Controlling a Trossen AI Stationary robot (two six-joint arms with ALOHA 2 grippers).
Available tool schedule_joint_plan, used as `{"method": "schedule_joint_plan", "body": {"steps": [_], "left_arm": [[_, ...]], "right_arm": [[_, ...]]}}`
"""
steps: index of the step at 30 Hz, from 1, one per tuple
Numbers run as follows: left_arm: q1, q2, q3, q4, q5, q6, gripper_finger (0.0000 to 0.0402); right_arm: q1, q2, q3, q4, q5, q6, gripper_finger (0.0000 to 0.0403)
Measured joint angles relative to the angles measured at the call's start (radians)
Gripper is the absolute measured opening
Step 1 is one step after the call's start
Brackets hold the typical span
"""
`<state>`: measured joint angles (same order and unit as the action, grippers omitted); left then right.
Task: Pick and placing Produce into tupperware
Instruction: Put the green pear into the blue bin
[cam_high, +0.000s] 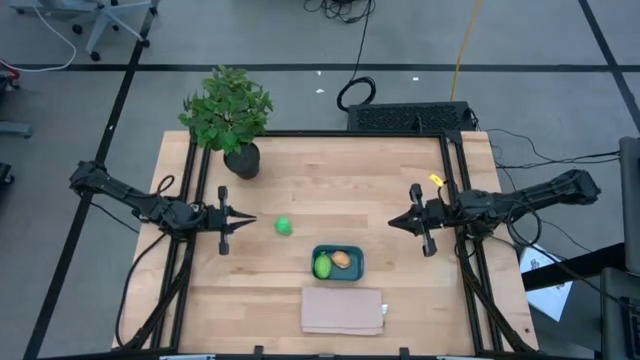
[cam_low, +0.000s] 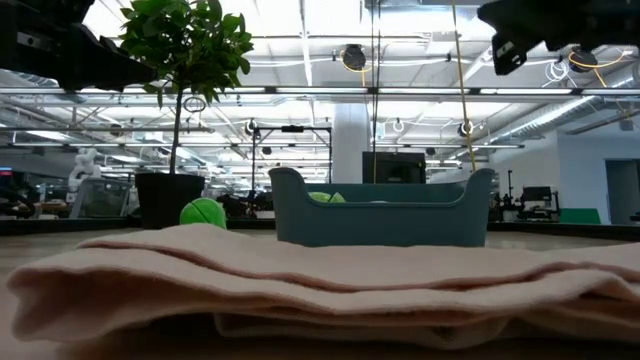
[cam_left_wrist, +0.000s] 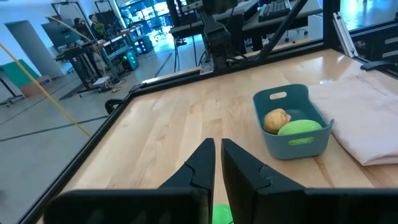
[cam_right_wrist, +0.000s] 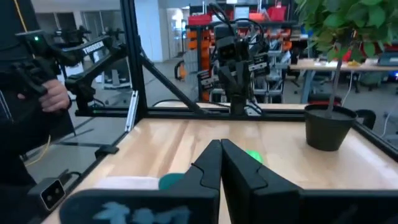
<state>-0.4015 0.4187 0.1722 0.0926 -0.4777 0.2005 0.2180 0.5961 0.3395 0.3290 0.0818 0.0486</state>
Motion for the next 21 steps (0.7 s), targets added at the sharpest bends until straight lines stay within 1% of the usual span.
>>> {"method": "schedule_joint_plan", "body": {"steps": [2,4,7,13,17,21], "left_arm": [[0.0,0.0,0.0,0.009,-0.003,0.0,0.0033],[0.0,0.0,0.0,0.011,-0.012,0.0,0.0033],[0.0,0.0,0.0,0.01,-0.025,0.0,0.0033],[0.0,0.0,0.0,0.011,-0.028,0.009,0.0033],[0.0,0.0,0.0,0.013,-0.028,0.014,0.0033],[0.0,0.0,0.0,0.007,-0.028,0.008,0.0033]], "right_arm": [[0.0,-0.026,-0.038,0.025,0.006,-0.016,0.0],[-0.005,-0.05,-0.074,0.061,0.053,-0.033,0.0],[-0.04,-0.084,-0.098,0.07,0.075,-0.047,0.0],[-0.092,-0.155,-0.103,0.038,0.019,-0.029,0.0],[-0.094,-0.207,-0.103,-0.008,-0.006,-0.024,0.0],[-0.093,-0.253,-0.103,-0.081,-0.007,-0.015,0.0]]}}
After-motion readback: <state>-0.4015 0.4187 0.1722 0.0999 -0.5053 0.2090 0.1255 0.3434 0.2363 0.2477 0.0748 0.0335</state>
